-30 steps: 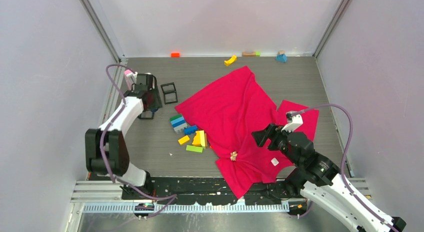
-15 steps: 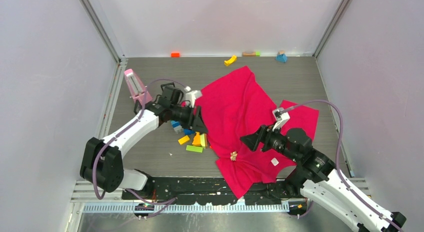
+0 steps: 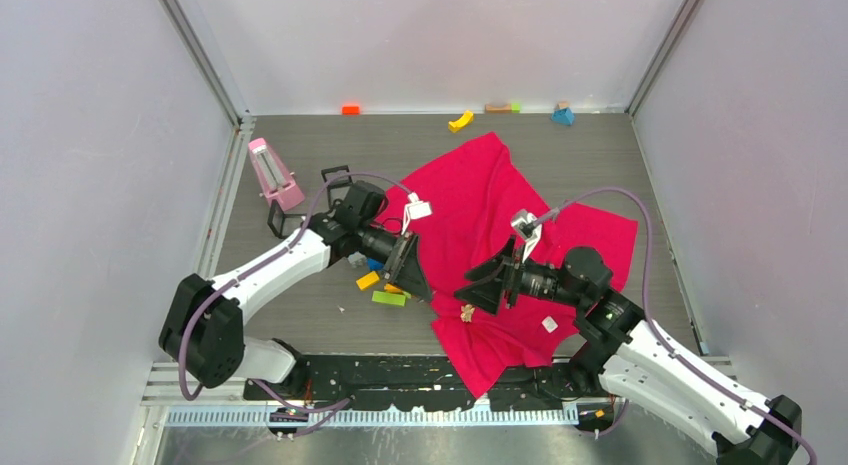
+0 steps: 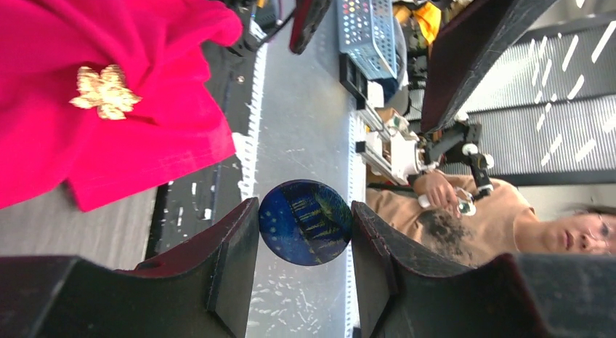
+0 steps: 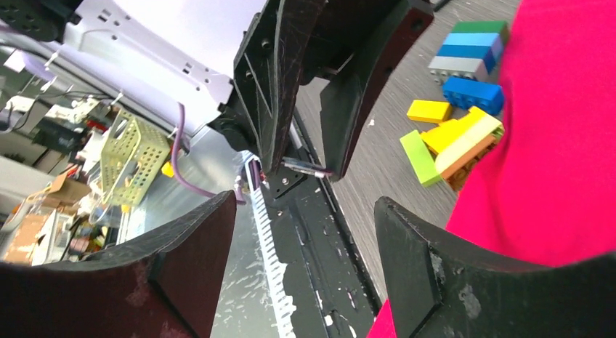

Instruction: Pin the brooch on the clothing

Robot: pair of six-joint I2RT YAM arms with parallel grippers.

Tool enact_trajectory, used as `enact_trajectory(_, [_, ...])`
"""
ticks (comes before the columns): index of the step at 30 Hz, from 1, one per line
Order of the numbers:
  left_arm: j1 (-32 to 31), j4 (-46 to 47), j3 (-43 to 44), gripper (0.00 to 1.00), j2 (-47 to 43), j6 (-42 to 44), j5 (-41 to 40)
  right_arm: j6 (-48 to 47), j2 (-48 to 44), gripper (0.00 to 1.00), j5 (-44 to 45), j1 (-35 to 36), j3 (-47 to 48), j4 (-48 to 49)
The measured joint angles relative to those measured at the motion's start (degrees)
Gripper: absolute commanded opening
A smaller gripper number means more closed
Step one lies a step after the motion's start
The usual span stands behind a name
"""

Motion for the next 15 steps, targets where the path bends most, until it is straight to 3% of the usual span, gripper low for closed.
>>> enact_trajectory(8, [-3.2,1.3,-0.1,0.29,-0.4,-1.1,4.8,-0.2,2.7,0.67,-6.4,0.0,-0.5,7.0])
enact_trajectory(15, [-3.6,7.3,-1.9,0.32,-3.8,-5.6,1.5,3.1,5.7,0.64,-6.6,0.4,-3.6,15.3])
